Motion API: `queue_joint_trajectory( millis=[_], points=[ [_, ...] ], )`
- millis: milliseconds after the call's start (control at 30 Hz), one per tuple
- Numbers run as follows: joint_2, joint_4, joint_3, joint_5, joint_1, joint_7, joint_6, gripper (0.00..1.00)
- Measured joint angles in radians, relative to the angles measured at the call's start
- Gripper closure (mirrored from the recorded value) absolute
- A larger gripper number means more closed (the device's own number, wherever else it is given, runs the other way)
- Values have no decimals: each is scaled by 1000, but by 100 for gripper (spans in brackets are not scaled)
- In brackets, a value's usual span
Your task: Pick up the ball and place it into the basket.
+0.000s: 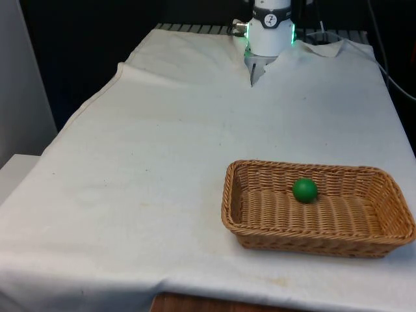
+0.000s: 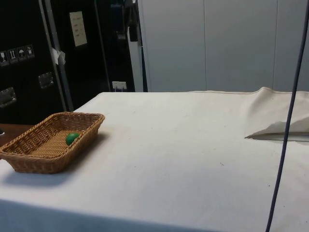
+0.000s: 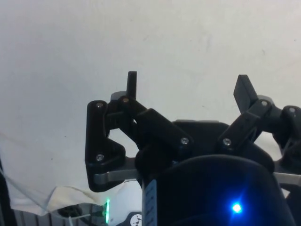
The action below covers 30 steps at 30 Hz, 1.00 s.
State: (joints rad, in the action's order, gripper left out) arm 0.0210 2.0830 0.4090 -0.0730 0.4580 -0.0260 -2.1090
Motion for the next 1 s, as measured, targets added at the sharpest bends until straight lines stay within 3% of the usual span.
queue_joint_trajectory(
  millis=[567,1000],
  points=[
    [2,0,2,-26,-2,98,3,0],
    [17,15,2,-26,-3,134,2,0]
  ],
)
